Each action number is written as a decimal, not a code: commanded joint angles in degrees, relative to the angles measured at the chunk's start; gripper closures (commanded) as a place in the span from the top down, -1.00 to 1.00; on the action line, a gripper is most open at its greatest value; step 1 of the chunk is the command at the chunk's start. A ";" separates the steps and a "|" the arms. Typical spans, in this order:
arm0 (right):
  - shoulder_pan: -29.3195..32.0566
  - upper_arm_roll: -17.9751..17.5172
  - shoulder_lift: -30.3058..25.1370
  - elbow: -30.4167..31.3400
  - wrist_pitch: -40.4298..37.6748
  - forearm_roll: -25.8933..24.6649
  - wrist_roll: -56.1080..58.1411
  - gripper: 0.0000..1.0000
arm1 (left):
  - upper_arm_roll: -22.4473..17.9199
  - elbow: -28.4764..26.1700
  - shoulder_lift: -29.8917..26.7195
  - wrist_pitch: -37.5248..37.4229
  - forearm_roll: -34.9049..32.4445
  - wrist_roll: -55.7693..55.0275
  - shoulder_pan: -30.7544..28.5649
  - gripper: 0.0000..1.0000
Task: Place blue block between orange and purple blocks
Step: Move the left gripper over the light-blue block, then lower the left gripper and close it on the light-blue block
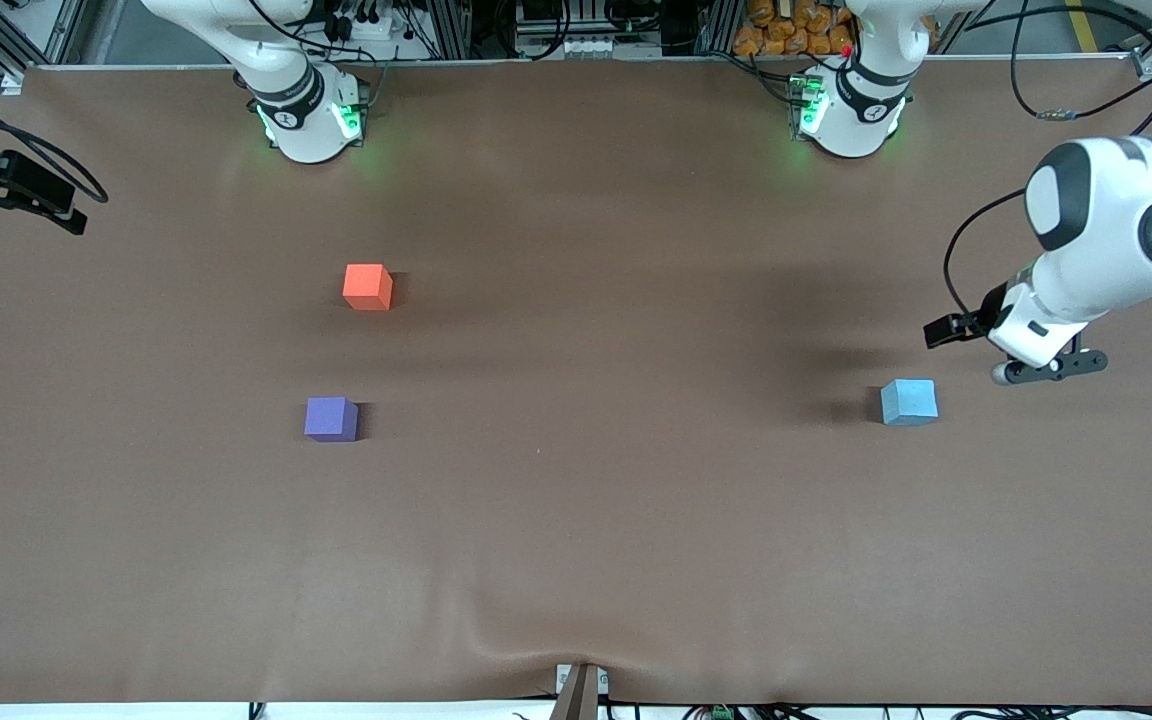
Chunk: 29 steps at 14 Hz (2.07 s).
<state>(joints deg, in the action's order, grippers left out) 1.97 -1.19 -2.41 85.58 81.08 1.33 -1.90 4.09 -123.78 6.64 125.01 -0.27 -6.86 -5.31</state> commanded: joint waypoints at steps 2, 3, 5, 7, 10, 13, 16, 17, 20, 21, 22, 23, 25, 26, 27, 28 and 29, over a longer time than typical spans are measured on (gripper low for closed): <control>0.75 -0.31 0.03 -0.41 -0.66 0.34 0.50 1.00 | 0.22 1.26 4.51 3.48 0.27 0.79 -0.14 1.00; 0.75 -0.31 0.03 -0.41 -0.66 0.34 0.50 1.00 | 0.22 2.04 6.18 3.83 0.27 0.79 -0.06 1.00; 0.75 -0.31 0.03 -0.41 -0.66 0.34 0.50 1.00 | 0.22 3.62 9.43 4.10 0.27 0.79 -0.05 1.00; 0.75 -0.31 0.03 -0.41 -0.66 0.34 0.50 1.00 | 0.22 4.60 11.28 4.19 0.27 0.79 -0.05 1.00; 0.75 -0.31 0.03 -0.41 -0.66 0.34 0.50 1.00 | 0.13 5.82 13.66 5.94 0.18 0.79 -0.05 1.00; 0.84 -0.31 0.03 -0.41 -0.66 0.34 0.50 1.00 | 0.22 6.88 16.91 8.05 0.27 0.71 0.30 1.00; 0.84 -0.31 0.03 -0.33 -0.75 0.34 0.50 1.00 | 0.22 7.06 18.58 10.07 0.27 0.71 0.12 1.00; 0.84 -0.31 0.03 -0.32 -0.75 0.34 0.50 1.00 | 0.22 7.32 18.67 10.16 0.27 0.62 0.12 1.00; 0.84 -0.31 0.03 -0.32 -0.75 0.34 0.50 1.00 | 0.22 7.58 19.81 10.25 0.35 0.18 0.21 1.00; 0.84 -0.31 0.03 -0.32 -0.75 0.34 0.50 1.00 | 0.22 8.02 20.17 10.25 0.35 0.09 0.12 1.00; 0.84 -0.31 0.03 -0.32 -0.75 0.34 0.50 1.00 | 0.22 8.20 20.60 10.25 0.53 -0.26 0.12 0.76; 0.84 -0.31 0.03 -0.32 -0.75 0.34 0.50 1.00 | 0.22 8.38 20.87 10.25 0.79 -0.52 0.21 0.46; 0.93 -0.31 0.03 -0.32 -0.75 0.34 0.50 1.00 | 0.22 8.82 21.31 10.25 0.97 -0.61 0.30 -0.18; 0.93 -0.31 0.03 -0.32 -0.67 0.34 0.50 1.00 | 0.22 8.82 21.31 10.25 0.88 -0.53 0.47 -0.72; 0.93 -0.31 0.03 -0.41 -0.66 0.34 0.50 1.00 | 0.22 8.64 21.31 10.25 0.88 -0.61 0.56 -1.00; 0.93 -0.31 0.12 -0.33 -0.66 0.34 0.50 1.00 | 0.31 8.73 21.05 10.08 0.88 -0.35 0.56 -1.00; 1.10 -0.31 0.12 -0.32 -0.66 0.51 0.50 1.00 | 0.40 8.90 20.70 9.82 0.97 -0.18 0.47 -1.00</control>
<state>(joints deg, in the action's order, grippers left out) 2.01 -1.14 -2.39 85.58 80.88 1.33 -1.90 4.33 -115.78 27.06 134.93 -0.27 -7.05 -5.08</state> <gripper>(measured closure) 0.000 0.436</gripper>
